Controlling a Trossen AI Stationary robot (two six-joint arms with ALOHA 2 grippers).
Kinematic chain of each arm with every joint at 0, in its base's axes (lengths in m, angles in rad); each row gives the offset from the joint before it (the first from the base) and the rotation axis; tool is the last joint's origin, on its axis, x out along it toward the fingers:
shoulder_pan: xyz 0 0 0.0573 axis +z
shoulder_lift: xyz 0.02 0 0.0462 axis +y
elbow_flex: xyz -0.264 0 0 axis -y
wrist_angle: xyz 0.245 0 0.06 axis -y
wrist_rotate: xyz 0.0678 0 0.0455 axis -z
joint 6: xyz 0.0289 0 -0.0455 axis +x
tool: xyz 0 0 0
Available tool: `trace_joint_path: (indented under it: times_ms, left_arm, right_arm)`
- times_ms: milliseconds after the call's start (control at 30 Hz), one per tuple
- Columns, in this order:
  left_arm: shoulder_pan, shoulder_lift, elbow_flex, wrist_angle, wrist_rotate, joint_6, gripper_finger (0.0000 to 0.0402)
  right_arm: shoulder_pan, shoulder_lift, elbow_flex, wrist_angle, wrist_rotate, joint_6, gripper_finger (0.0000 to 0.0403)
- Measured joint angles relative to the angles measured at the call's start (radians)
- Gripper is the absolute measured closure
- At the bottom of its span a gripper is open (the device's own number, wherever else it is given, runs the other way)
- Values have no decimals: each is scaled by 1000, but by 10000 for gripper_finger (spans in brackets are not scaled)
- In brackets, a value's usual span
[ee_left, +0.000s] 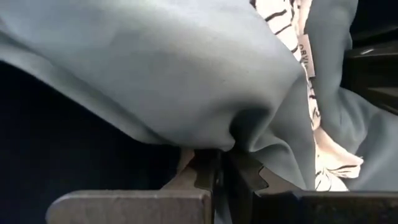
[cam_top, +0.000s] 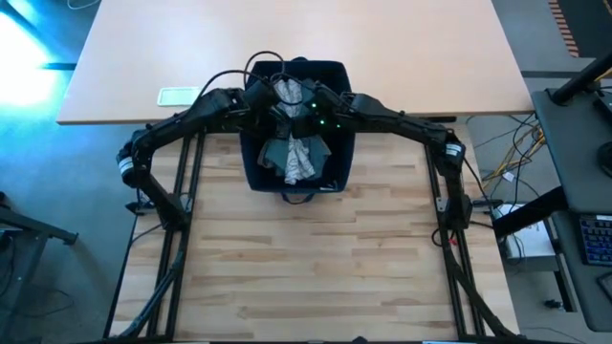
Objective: Fold Laundry from Bin
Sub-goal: Put the folded clothes into the blue laundry basket
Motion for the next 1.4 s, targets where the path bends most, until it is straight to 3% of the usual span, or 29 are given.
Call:
trace_joint_path:
  times_ms: [533,933,1400]
  left_arm:
    - [-4,81,-3,20,-140,-59,402]
    - [-6,92,3,5,-142,-55,402]
    - [-59,100,205,-62,-121,-96,402]
  right_arm:
    - [-21,41,-6,-3,89,-59,372]
    - [-30,44,-7,-13,94,-79,371]
    - [-21,-24,110,-91,89,-115,371]
